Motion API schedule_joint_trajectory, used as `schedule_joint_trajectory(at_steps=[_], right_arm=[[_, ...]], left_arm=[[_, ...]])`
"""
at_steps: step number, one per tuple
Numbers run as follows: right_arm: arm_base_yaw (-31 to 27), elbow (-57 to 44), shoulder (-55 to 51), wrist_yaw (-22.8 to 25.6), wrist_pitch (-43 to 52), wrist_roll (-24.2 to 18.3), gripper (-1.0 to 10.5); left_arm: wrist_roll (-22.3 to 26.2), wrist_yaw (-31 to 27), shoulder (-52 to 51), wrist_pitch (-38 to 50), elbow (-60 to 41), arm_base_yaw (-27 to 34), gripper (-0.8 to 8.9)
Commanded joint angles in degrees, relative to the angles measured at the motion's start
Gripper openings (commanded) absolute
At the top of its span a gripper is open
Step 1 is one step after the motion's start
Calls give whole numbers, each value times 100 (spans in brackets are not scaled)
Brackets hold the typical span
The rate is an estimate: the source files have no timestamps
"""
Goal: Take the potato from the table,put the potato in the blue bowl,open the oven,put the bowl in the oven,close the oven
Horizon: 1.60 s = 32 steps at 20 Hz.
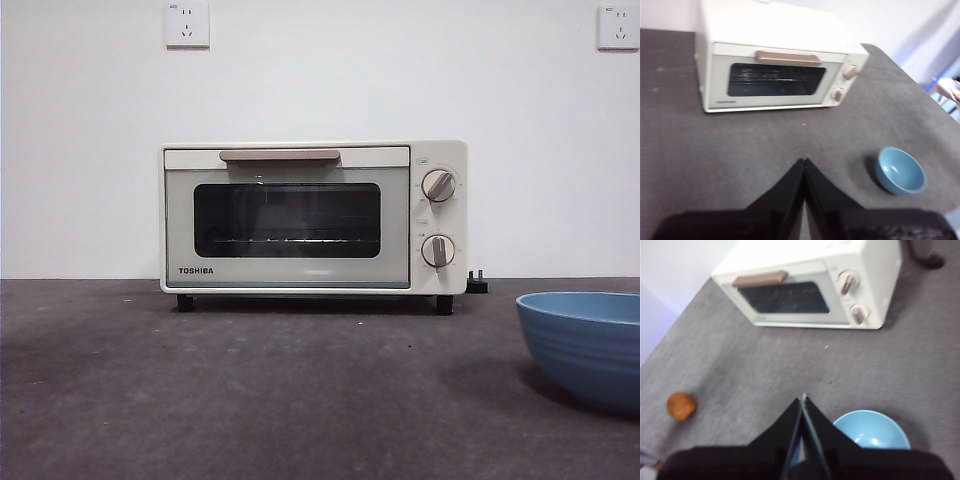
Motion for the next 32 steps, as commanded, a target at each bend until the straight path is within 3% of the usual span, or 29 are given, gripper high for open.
schedule_joint_trajectory(at_steps=[1,4,11,16,19,22,29,32], right_arm=[[404,129,463,-114,37,-236,-12],[1139,332,1008,-72,50,-317,-12],[3235,918,2463,1161,660,-313,-12],[4271,1530,3652,1182,1215,-398,-12],[4983,2450,4894,1185,1364,-466,2],[5462,3565,6113,1180,1360,-632,2],[6052,5633,8203,1185,1355,-800,8],[6137,5869,8660,1270,1517,-1025,11]], left_arm=[[177,256,-26,-192,46,-149,-6],[177,715,-26,-474,48,-221,-6],[262,861,-28,-1117,48,-223,-6],[481,839,-28,-1541,114,-223,-6],[599,601,-28,-1930,369,-221,-6],[782,74,-28,-2282,791,-223,-6],[564,68,-50,-2302,1237,-223,-6],[662,-675,-50,-2302,1237,-223,-6]])
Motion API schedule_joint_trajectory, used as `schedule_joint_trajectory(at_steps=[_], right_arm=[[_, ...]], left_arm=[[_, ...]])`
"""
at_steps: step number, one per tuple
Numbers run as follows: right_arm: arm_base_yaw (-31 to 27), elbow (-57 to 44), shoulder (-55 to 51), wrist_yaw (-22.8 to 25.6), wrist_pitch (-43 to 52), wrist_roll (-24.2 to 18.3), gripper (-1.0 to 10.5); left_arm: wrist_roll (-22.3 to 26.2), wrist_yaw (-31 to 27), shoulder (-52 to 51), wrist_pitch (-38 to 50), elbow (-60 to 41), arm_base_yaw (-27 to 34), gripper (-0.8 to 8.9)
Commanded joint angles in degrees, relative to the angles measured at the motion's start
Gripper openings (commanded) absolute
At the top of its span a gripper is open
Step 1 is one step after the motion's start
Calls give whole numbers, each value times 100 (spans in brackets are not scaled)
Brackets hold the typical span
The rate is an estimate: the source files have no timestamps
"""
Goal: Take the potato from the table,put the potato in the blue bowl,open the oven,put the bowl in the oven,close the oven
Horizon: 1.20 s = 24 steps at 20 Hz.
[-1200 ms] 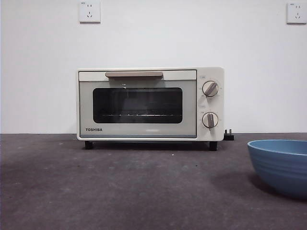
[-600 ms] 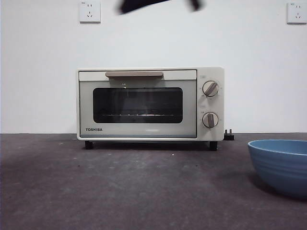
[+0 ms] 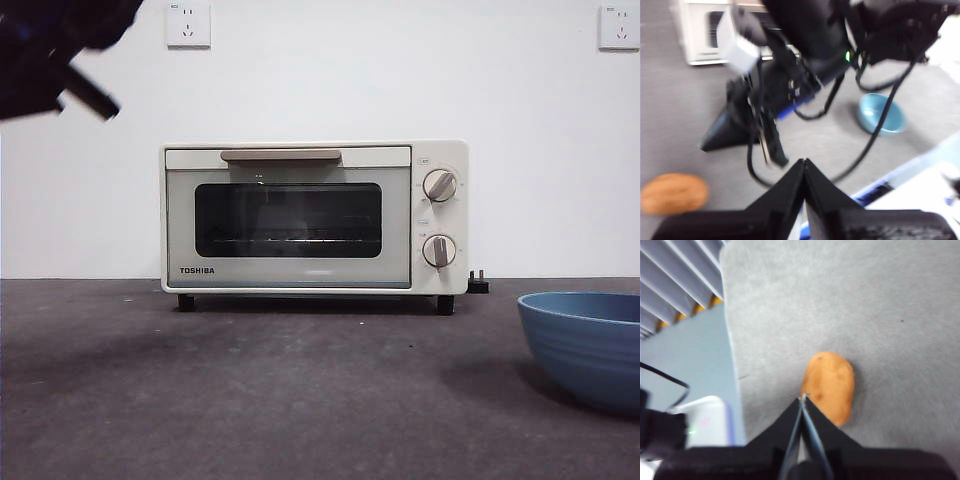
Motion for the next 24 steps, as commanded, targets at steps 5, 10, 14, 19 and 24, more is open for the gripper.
schedule_joint_trajectory(at_steps=[5,10,14,19,24], right_arm=[[72,39,614,160,289,-267,419],[192,39,817,483,835,-343,700],[365,39,1010,507,1152,-354,700],[487,39,1360,861,1274,-245,699],[503,39,1604,881,1255,-101,686]], left_arm=[[103,-2229,-37,13,9,-15,-5],[98,-2299,-37,11,9,-15,-5],[83,-2304,-37,13,9,-61,-5],[50,-2297,-37,11,7,-68,-5],[-13,-2297,-37,11,7,-155,-5]])
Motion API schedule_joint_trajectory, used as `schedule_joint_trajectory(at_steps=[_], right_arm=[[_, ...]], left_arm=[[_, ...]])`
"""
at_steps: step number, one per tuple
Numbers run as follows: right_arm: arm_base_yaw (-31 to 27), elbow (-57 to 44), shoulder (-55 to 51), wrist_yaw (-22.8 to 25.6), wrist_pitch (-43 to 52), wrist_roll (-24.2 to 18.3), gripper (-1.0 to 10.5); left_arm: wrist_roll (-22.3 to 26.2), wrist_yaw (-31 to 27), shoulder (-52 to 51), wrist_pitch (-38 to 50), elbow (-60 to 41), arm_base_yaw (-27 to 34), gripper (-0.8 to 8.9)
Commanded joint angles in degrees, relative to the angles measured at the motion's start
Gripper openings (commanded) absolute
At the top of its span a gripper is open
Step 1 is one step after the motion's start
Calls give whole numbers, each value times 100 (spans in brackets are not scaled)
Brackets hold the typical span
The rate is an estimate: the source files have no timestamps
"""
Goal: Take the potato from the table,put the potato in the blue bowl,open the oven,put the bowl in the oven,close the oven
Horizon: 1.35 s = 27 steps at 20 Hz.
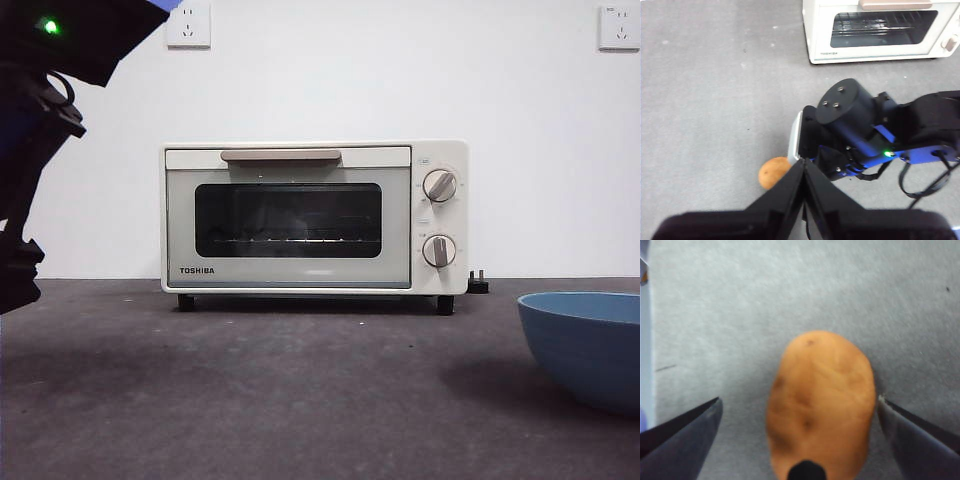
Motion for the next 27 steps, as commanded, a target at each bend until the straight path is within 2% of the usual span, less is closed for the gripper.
schedule_joint_trajectory(at_steps=[1,4,5,6,10,15,19,24,27], right_arm=[[13,7,149,13,7,94,628],[13,7,157,50,-168,94,191],[13,7,157,94,-247,94,63],[13,7,157,122,-326,94,-16],[-42,42,15,103,-533,348,-12],[-170,96,-973,133,-1331,262,-12],[-299,96,-2017,789,-2380,72,-12],[-608,96,-3021,1478,-4398,-17,-12],[-807,96,-3370,2109,-5423,-31,-12]], left_arm=[[-50,-13,-33,22,7,-76,-5],[-50,-13,-33,22,7,-111,-5],[-48,-13,-33,22,7,-111,-5],[-46,-15,-33,22,7,-111,-5],[11,-24,-33,22,7,-284,-5],[46,-55,-33,22,7,-433,-5],[-92,68,-33,24,7,-433,-5],[-146,745,-28,24,7,-433,-5],[-74,1231,-28,24,7,-433,-5]])
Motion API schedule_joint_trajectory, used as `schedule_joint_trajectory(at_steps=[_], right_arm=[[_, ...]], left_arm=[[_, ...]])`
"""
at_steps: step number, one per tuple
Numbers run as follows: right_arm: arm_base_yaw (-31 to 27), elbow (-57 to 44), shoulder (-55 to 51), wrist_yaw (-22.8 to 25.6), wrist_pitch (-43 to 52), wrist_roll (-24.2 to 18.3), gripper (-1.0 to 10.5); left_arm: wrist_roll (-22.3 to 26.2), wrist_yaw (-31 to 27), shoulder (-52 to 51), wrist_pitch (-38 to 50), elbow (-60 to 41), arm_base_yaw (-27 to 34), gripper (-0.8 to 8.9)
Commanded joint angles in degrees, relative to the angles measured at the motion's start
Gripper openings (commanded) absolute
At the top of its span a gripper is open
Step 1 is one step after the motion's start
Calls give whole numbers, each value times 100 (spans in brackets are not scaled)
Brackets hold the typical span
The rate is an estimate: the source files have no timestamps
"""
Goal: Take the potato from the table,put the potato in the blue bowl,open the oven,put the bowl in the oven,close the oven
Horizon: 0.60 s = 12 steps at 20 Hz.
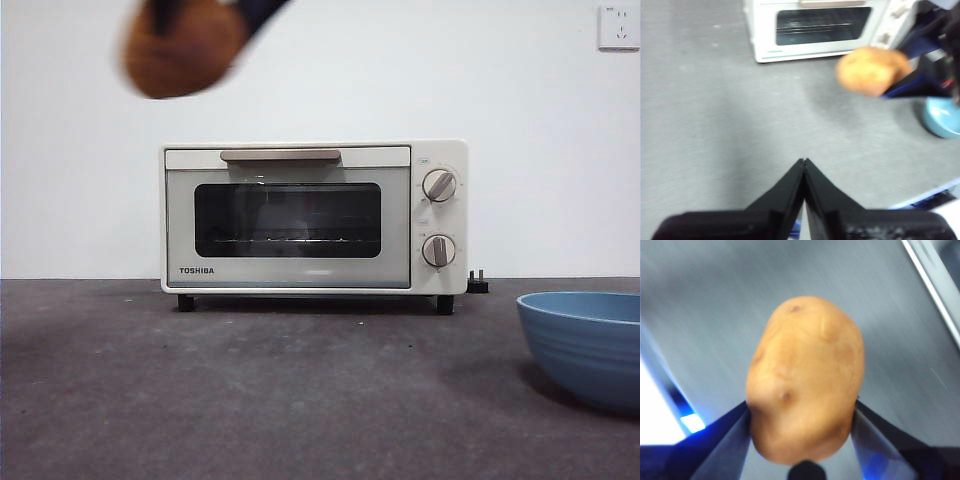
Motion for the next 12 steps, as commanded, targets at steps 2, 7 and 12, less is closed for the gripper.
schedule_joint_trajectory(at_steps=[2,7,12], right_arm=[[-138,-83,-306,494,-435,-118,-12],[-337,-531,-1117,505,-439,-35,-12],[-748,-2662,-2758,564,-437,-28,-12]], left_arm=[[50,601,-15,26,7,-24,-5],[55,933,15,26,7,-24,-5],[153,1353,15,26,7,-24,-5]])
